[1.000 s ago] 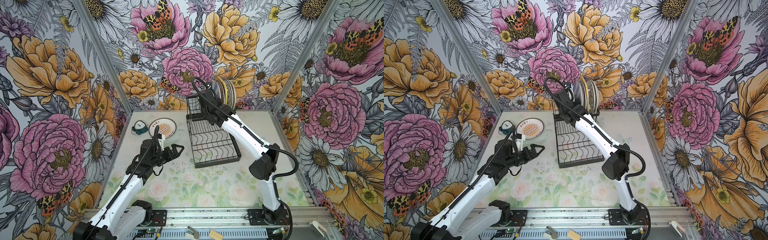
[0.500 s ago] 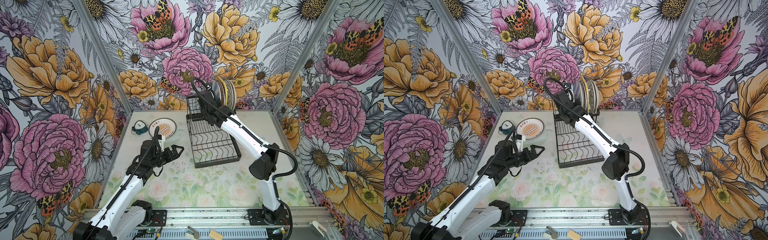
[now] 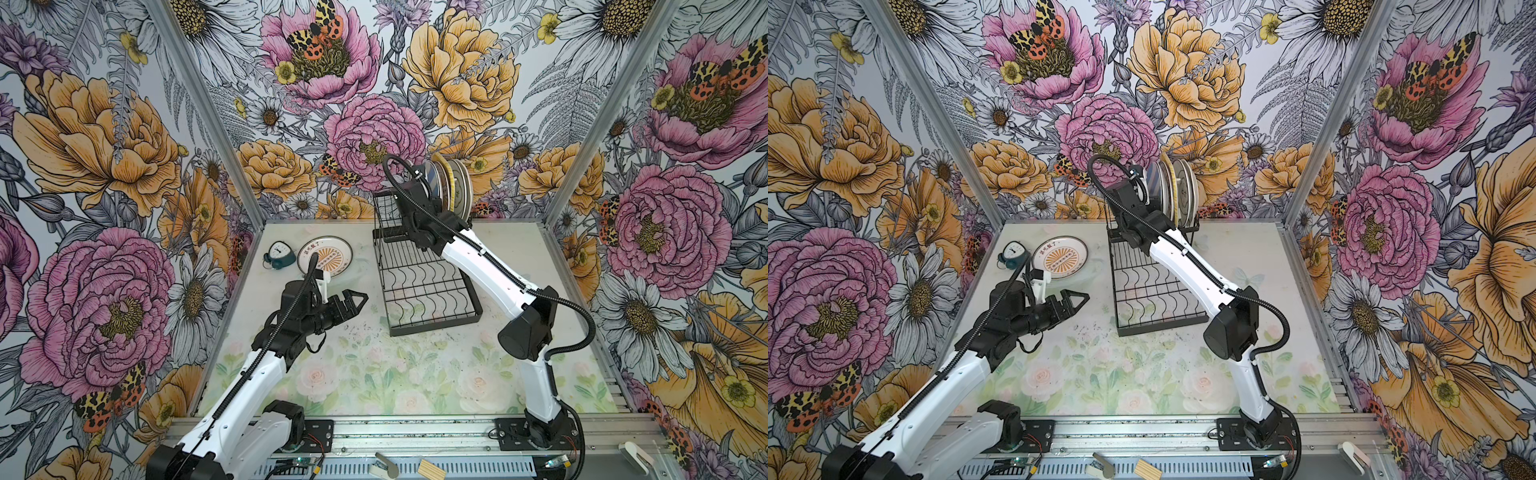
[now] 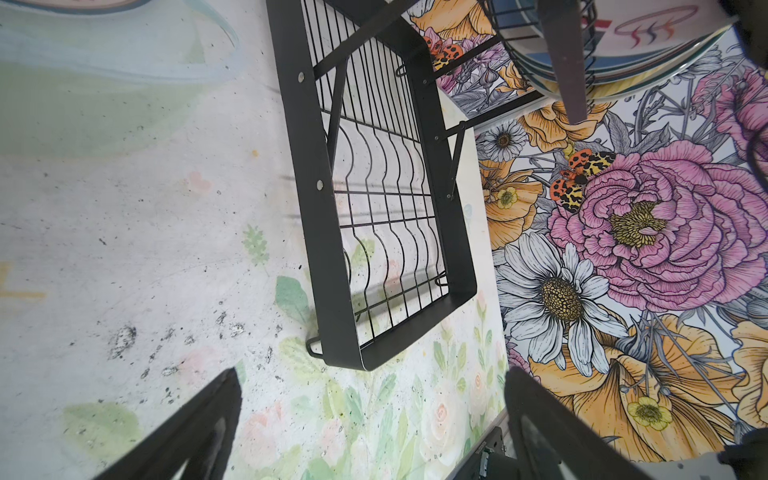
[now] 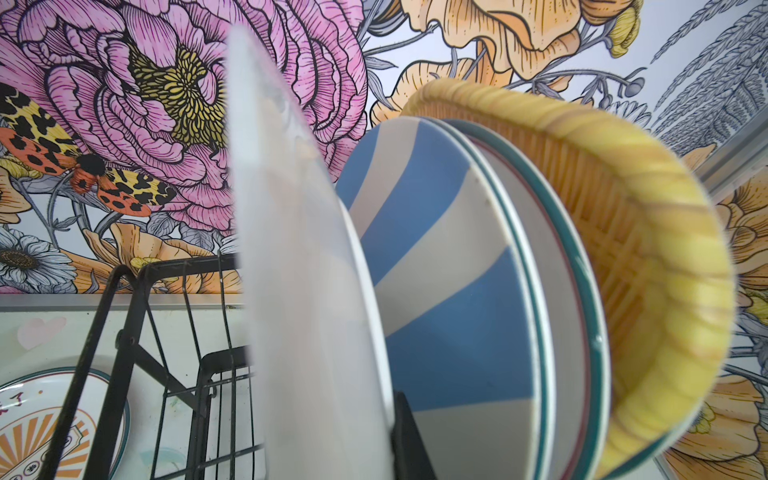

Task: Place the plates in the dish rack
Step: 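Lower the green-rimmed plate into a slot beside the other plates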

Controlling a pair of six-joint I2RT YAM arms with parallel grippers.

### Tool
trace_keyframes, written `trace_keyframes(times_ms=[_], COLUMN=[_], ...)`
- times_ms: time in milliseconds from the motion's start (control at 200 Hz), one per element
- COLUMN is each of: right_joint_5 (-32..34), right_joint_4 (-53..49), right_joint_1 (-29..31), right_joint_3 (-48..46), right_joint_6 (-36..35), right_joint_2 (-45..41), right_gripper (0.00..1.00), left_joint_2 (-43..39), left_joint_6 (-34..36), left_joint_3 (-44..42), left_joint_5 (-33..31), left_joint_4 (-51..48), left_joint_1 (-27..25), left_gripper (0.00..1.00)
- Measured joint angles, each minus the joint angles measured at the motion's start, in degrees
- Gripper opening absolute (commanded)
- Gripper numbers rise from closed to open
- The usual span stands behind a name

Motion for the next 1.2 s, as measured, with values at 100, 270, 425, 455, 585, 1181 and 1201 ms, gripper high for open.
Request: trace_keyframes(times_ms=[100, 270, 425, 455, 585, 1181, 1201], right_joint_5=[0.1, 0.1, 0.5, 0.6, 1.2, 2.5, 2.6], right_joint_4=[0.0, 0.0, 0.0, 0.0, 0.3, 0.7, 0.7], right_joint_1=[0.0, 0.0, 0.0, 0.0, 0.0, -0.4, -0.4], right_joint_3=[0.0, 0.0, 0.0, 0.0, 0.0, 0.0, 0.0], right_joint_6=[0.1, 0.2, 0.8, 0.9, 1.2, 0.5, 0.2], right_joint_2=[0.0, 0.0, 0.0, 0.0, 0.1, 1.9, 1.9], right_gripper=[0.0, 0.0, 0.0, 0.0, 0.0, 0.31, 0.32], left_joint_2=[0.0, 0.0, 0.0, 0.0, 0.0, -0.5, -0.7], left_joint_6=[-0.1, -0.1, -0.1, -0.1, -0.1, -0.1, -0.1], left_joint_3=[0.0, 0.0, 0.0, 0.0, 0.0, 0.0, 0.0], left_joint_5=[0.0, 0.0, 0.0, 0.0, 0.0, 0.0, 0.0], left_joint_4=[0.0, 0.0, 0.0, 0.0, 0.0, 0.0, 0.0], left_joint_1=[0.0, 0.0, 0.0, 0.0, 0.0, 0.0, 0.0], left_gripper=[0.99, 0.99, 0.99, 0.99, 0.99, 0.99, 0.99])
